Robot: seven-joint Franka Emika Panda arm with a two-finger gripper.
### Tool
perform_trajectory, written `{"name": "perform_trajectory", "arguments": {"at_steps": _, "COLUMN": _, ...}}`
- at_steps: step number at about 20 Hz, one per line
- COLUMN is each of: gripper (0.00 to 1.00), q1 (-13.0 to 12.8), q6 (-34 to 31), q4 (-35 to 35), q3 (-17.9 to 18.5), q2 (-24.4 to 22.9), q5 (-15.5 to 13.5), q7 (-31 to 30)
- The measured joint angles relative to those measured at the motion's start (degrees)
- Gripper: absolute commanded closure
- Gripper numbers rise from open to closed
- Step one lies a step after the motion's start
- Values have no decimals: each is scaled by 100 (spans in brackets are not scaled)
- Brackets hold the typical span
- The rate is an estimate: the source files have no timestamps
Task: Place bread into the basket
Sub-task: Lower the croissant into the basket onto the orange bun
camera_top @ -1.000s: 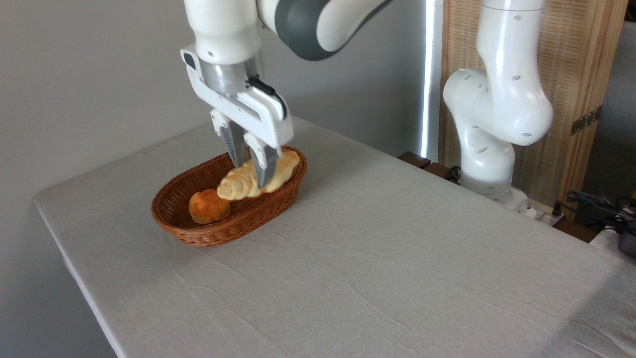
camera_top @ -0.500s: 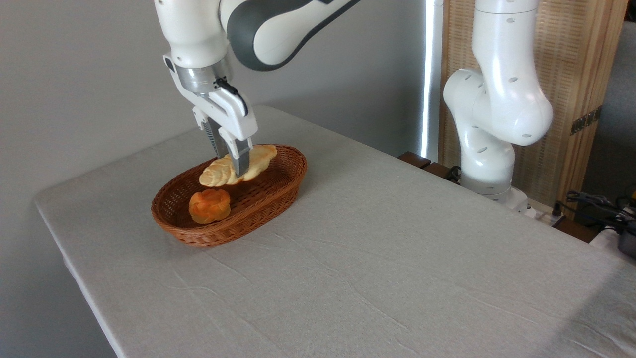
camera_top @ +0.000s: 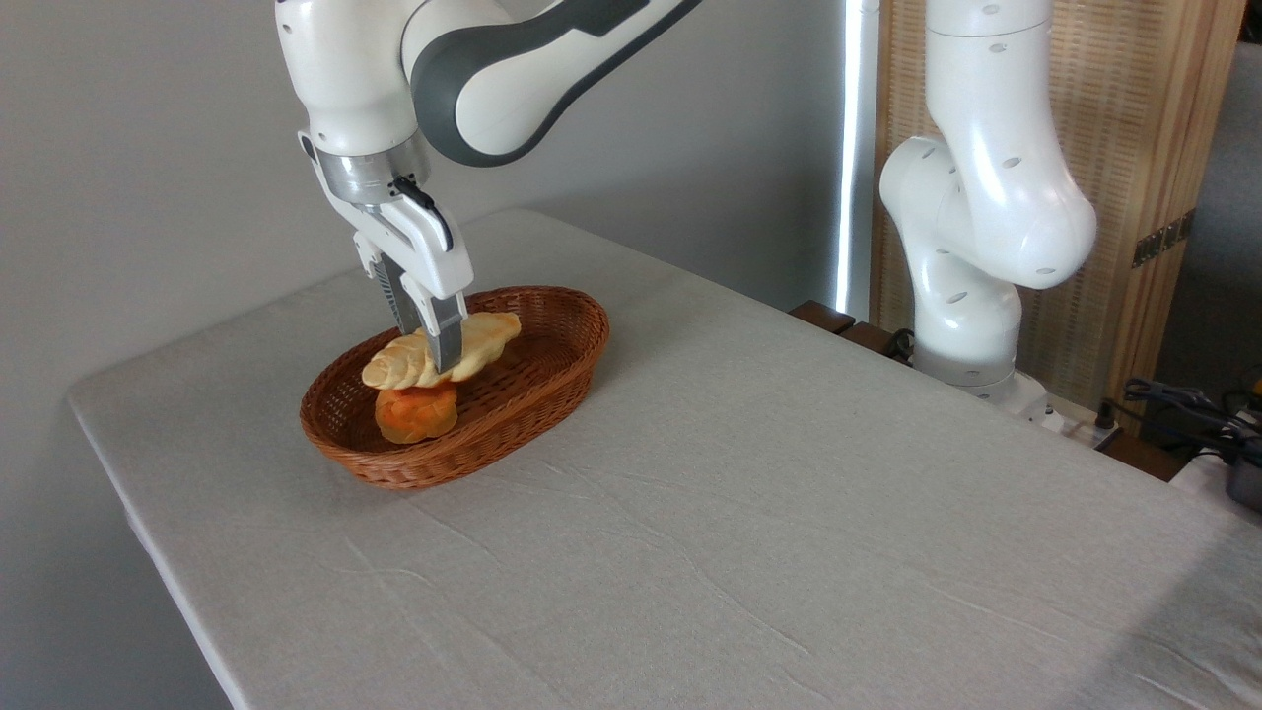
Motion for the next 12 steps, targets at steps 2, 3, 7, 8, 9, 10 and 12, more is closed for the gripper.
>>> {"name": "perform_trajectory", "arguments": {"at_steps": 2, "gripper": 0, "q1": 3, "q6": 66, "q4": 11, "q3": 0, "q2": 34, "q5": 83, "q7": 0}}
{"name": "perform_trajectory", "arguments": {"at_steps": 3, "gripper": 0, "q1": 4, "q6": 84, "q4": 13, "q3": 0, "q2": 47, "q5": 105, "q7": 0}}
{"name": "perform_trajectory", "arguments": {"at_steps": 7, "gripper": 0, "q1": 4, "q6": 91, "q4": 21, "q3": -2, "q2": 93, "q5": 168, "q7": -1}}
{"name": "perform_trajectory", "arguments": {"at_steps": 8, "gripper": 0, "q1": 4, "q6": 91, "q4": 23, "q3": -4, "q2": 97, "q5": 172, "q7": -1}}
{"name": "perform_trajectory", "arguments": {"at_steps": 9, "gripper": 0, "q1": 4, "q6": 91, "q4": 25, "q3": -4, "q2": 99, "q5": 174, "q7": -3}}
{"name": "perform_trajectory", "arguments": {"at_steps": 10, "gripper": 0, "q1": 4, "q6": 91, "q4": 29, "q3": -4, "q2": 99, "q5": 174, "q7": -4}}
{"name": "perform_trajectory", "arguments": {"at_steps": 12, "gripper": 0, "q1": 4, "q6": 91, "q4": 43, "q3": -4, "q2": 99, "q5": 174, "q7": -7}}
